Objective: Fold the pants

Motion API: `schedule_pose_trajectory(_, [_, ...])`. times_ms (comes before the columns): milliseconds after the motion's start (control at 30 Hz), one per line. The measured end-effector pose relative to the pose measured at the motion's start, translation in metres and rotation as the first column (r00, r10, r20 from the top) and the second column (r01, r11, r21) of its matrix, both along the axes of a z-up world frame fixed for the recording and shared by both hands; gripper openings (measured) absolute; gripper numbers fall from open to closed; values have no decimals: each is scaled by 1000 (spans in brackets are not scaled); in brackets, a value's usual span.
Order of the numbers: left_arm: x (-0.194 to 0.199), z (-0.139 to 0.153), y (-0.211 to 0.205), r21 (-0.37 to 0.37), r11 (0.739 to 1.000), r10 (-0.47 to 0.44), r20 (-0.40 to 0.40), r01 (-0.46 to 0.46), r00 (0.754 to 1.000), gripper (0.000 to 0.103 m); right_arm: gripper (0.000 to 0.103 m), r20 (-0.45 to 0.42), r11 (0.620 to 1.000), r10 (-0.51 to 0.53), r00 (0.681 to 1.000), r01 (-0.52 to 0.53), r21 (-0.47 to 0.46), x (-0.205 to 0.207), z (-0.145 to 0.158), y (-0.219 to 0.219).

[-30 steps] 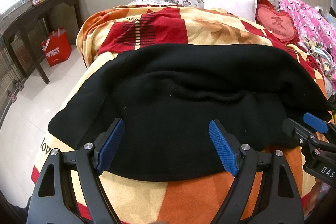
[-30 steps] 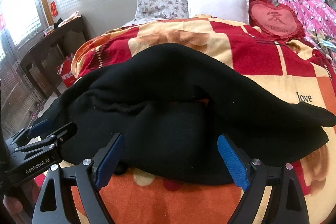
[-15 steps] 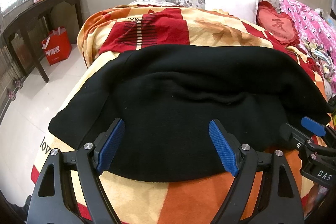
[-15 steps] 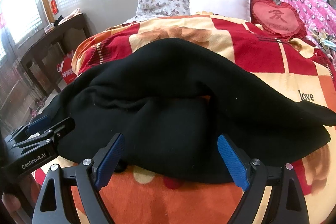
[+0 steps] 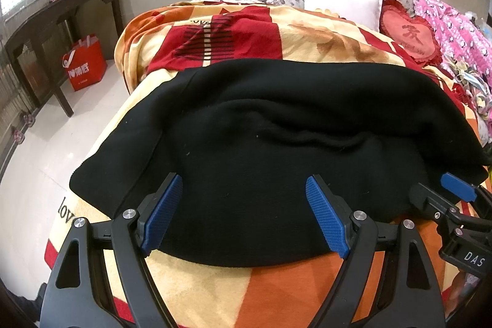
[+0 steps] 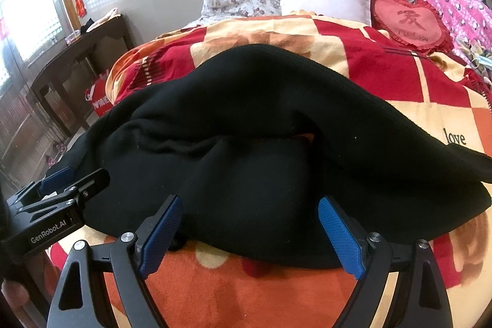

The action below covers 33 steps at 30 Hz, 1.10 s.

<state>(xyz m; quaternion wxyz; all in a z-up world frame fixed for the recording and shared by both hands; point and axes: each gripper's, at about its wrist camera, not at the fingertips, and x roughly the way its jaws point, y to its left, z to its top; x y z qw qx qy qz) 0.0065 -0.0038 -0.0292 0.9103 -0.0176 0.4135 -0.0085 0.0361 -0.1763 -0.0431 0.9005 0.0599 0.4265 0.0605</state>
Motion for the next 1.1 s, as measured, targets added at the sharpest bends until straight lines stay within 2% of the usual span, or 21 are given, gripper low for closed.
schedule_pose_trajectory(233, [4,-1,2,9,1000,6,-5,-6,1000,83,89,3,1000,-12,1000,12,-16,1,2,-5])
schedule_pose_trajectory(500, [12,-4,7,5,1000,21,-18,-21,1000,83,89,-10,1000,-23,1000,23,16,9,0,-16])
schedule_pose_trajectory(1100, [30,-4,11,12,999,30,-34,-30,999,83,89,-37,998,-65,997,64,-24,23,-12,-39])
